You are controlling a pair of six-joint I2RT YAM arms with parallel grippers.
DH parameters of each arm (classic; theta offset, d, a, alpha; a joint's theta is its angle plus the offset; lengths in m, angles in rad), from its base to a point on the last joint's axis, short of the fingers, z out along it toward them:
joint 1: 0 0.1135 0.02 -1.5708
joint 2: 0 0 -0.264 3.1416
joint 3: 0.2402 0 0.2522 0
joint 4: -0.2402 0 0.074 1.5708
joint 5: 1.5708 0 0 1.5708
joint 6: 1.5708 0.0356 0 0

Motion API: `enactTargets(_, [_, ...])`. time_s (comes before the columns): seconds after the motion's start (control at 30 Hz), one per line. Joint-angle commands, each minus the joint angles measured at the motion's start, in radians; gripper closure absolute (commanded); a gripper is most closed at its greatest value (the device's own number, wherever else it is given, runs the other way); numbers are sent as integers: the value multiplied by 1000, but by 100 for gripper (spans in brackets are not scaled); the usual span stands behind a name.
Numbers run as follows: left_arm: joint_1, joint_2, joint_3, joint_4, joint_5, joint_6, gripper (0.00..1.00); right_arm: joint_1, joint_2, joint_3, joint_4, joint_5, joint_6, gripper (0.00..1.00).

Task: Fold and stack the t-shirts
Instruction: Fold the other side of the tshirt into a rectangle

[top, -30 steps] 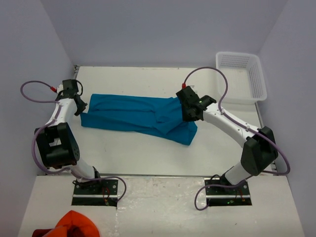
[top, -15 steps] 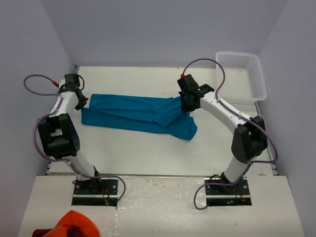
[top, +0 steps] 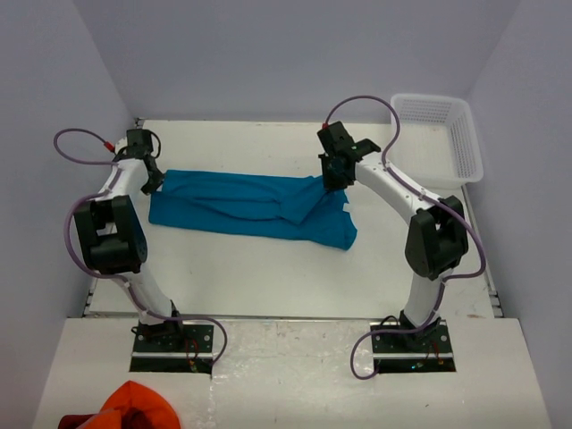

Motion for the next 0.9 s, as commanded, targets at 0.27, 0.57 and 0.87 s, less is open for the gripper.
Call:
enactTargets(0.27, [-2,33,66,-10,-43,-25,100,-42,46,125,-39,-29,-26,100])
enactTargets(0.57, [-4,45,72,-20,-71,-25,100,-63,79,157,-50,-38,-30,100])
enactTargets(0.87, [-2,57,70,-27,-90,-30,100,-89,114,160,-48,-57,-35,100])
